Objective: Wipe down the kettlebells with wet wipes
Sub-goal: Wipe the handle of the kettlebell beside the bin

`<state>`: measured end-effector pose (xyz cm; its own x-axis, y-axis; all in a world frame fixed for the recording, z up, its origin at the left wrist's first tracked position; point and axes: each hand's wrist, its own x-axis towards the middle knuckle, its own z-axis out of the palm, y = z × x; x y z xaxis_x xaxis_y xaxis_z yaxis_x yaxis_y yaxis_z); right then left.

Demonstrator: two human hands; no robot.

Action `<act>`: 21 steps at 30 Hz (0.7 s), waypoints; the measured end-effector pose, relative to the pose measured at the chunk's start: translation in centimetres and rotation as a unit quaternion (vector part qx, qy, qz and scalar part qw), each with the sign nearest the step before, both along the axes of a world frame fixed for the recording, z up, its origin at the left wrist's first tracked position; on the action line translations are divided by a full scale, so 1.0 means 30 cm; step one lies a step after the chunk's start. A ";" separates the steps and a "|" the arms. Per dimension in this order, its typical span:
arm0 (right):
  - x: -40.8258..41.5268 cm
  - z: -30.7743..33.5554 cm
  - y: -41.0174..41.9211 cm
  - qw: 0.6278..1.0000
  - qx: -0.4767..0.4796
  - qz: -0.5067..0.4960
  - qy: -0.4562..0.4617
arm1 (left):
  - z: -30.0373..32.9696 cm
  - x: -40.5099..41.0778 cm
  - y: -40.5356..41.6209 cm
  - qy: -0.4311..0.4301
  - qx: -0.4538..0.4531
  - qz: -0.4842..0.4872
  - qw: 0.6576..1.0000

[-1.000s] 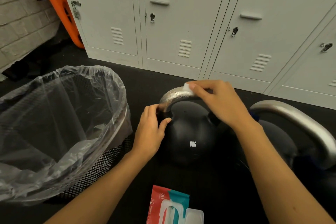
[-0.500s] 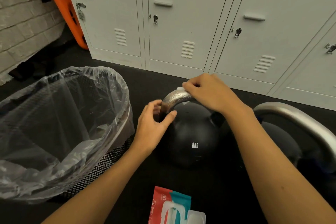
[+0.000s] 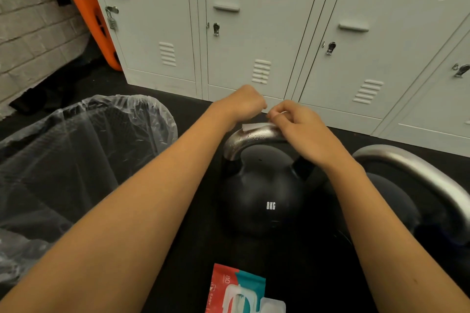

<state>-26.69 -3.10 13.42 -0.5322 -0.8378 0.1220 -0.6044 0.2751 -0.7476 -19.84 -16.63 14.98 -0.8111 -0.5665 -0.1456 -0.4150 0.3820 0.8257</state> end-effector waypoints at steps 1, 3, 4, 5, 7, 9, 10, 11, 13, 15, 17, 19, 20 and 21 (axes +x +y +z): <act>-0.001 -0.010 0.005 1.000 -0.020 0.002 -0.010 | 0.000 -0.015 -0.010 -0.019 0.005 -0.009 1.000; 0.003 -0.019 0.016 0.997 -0.059 0.014 -0.036 | 0.003 -0.029 -0.016 -0.054 0.014 -0.035 0.998; 0.004 -0.020 0.022 0.996 -0.077 0.017 -0.050 | 0.008 -0.031 -0.013 -0.076 0.014 -0.055 0.995; 0.004 -0.020 0.029 0.994 -0.092 0.016 -0.061 | 0.012 -0.030 -0.010 -0.096 0.009 -0.074 0.993; 0.002 -0.017 0.044 0.992 -0.110 0.011 -0.059 | 0.019 -0.023 0.002 -0.110 0.005 -0.105 0.988; 0.001 -0.014 0.057 0.990 -0.127 0.007 -0.056 | 0.019 -0.013 0.014 -0.098 0.006 -0.119 0.988; -0.002 -0.013 0.061 0.988 -0.144 0.001 -0.063 | 0.017 -0.007 0.020 -0.088 0.000 -0.121 0.989; -0.007 -0.013 0.062 0.983 -0.166 -0.013 -0.075 | 0.010 -0.001 0.026 -0.078 -0.014 -0.120 0.990; -0.024 -0.019 0.063 0.970 -0.208 -0.063 -0.108 | -0.012 0.016 0.044 -0.051 -0.063 -0.116 0.990; -0.039 -0.037 0.058 0.959 -0.217 -0.106 -0.151 | -0.043 0.039 0.076 -0.017 -0.120 -0.112 0.986; -0.040 -0.061 0.054 0.960 -0.192 -0.121 -0.162 | -0.075 0.060 0.099 0.032 -0.179 -0.089 0.979; -0.031 -0.080 0.054 0.966 -0.179 -0.126 -0.139 | -0.098 0.080 0.109 0.070 -0.227 -0.061 0.969; -0.025 -0.085 0.052 0.967 -0.178 -0.129 -0.131 | -0.105 0.090 0.109 0.080 -0.237 -0.053 0.967; -0.022 -0.088 0.050 0.967 -0.177 -0.132 -0.128 | -0.116 0.099 0.106 0.086 -0.230 -0.043 0.968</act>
<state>-27.34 -1.60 10.78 -0.7724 -0.5987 0.2121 -0.3311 0.0946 -0.9388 -16.88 -13.45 11.51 -0.8480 -0.4684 0.2479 -0.2361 0.7527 0.6146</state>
